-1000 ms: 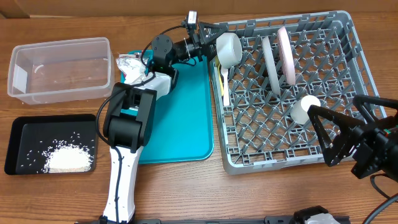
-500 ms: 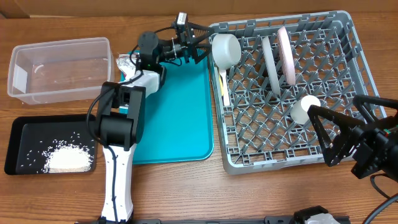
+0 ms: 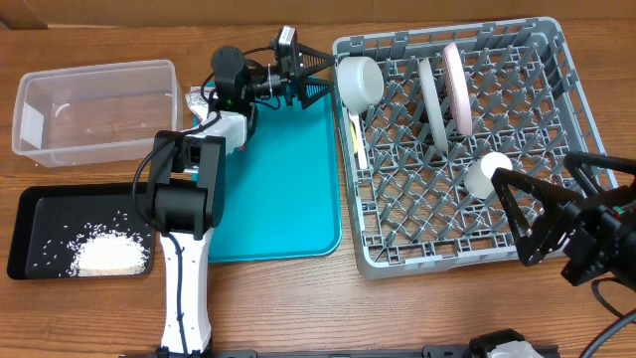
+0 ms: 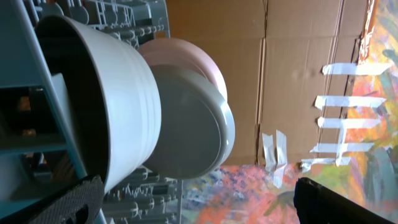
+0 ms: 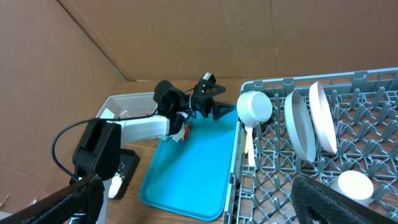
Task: Sort waste into correct bins and load items into the dishwasher rack
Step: 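Move the left gripper to the white tissue on the teal tray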
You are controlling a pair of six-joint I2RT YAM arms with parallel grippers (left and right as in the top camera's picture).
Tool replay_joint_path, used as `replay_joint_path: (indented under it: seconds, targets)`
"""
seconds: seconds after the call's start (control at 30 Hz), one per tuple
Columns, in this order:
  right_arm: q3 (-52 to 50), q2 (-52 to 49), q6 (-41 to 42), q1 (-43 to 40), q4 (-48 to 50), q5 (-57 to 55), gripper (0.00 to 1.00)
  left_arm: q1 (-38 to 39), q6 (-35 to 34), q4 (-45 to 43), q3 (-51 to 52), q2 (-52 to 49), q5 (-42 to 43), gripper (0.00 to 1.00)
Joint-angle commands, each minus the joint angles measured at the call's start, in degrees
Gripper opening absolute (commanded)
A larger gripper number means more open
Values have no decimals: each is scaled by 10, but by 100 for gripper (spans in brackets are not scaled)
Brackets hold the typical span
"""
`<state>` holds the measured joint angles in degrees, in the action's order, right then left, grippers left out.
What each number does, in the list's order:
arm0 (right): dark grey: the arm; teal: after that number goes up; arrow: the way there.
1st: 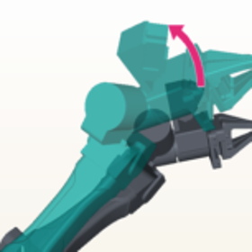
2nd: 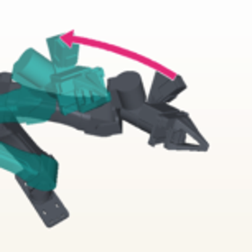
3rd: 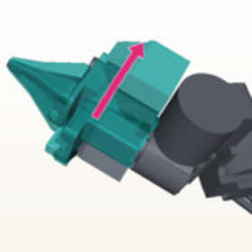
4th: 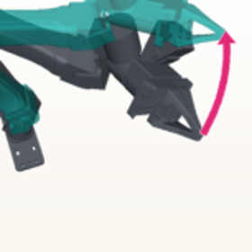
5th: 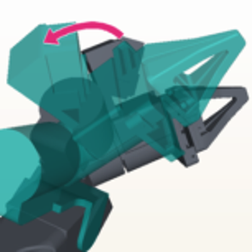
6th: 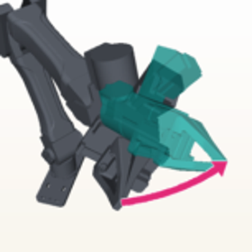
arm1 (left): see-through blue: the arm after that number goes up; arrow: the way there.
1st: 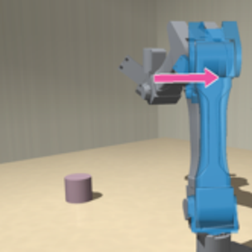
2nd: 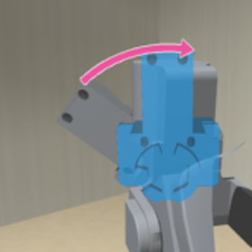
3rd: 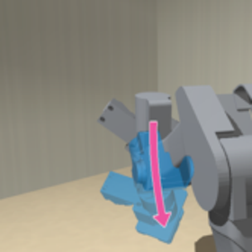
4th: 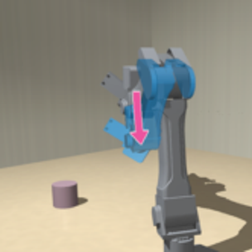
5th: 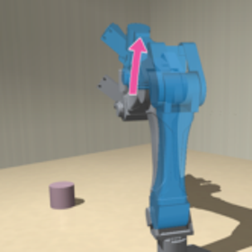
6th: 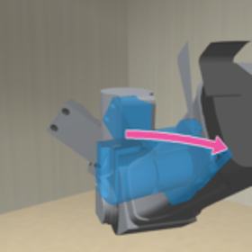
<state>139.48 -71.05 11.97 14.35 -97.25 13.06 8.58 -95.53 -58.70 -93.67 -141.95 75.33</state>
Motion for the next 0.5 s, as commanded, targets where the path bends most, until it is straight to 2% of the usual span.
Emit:
replay_joint_path:
  seconds: [0.0, 0.3, 0.47]
  targets:
    - [1, 1, 1, 2, 2, -6, 100, -5, 26, -5, 1, 22, 31, 99]
    - [1, 1, 1, 2, 2, -6, 100, -20, 28, -2, 1, 125, 24, 99]
    - [1, 1, 1, 2, 2, -6, 100, -39, 66, 47, 1, 243, 2, 99]
